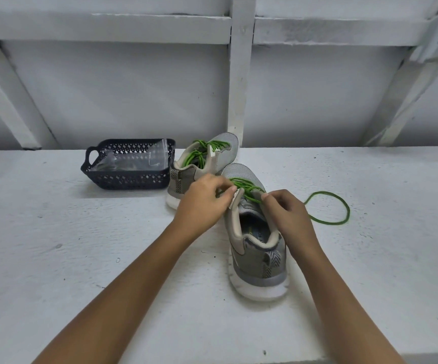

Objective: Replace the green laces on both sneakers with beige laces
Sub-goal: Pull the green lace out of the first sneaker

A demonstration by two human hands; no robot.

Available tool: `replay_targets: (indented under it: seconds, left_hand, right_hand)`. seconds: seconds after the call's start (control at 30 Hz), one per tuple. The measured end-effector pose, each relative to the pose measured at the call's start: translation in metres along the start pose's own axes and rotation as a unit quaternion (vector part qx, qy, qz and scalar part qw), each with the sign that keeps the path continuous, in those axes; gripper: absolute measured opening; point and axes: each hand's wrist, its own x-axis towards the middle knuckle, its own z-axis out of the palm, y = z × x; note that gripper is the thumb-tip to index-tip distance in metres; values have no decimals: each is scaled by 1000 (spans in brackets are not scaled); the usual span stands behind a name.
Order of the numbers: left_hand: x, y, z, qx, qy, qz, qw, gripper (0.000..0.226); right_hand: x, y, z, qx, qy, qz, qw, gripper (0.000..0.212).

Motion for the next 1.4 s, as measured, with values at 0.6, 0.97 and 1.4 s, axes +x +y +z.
replay_targets:
  seconds: [0.6,0.97,1.4]
  left_hand:
    - [-4,1,9,-198,81,-150,965,22]
    - [-4,2,5,-44,-2,-78,996,12]
    - [-13,-3,-21,-14,177,-128,976,9]
  right_hand:
    - [1,0,-10,-54,-59,-23,997,40]
    - [0,2,-11,-39,-75,-11,996,35]
    - [1,7,-11,-8,-73,-8,997,17]
